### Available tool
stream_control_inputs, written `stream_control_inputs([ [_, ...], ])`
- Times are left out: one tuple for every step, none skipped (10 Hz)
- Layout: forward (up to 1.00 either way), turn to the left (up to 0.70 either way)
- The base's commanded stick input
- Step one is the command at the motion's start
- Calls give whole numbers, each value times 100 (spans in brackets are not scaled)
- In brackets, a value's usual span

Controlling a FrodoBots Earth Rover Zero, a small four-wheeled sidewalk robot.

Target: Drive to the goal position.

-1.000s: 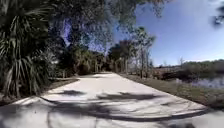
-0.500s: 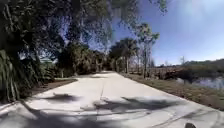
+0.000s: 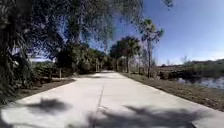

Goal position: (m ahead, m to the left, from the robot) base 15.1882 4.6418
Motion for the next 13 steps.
stream_control_inputs([
  [100, 0],
  [100, 0],
  [100, 0],
  [100, 0],
  [100, 0],
  [100, 0],
  [100, 0],
  [100, -1],
  [100, -2],
  [100, -2],
  [100, -2],
  [100, -2],
  [100, -2],
])
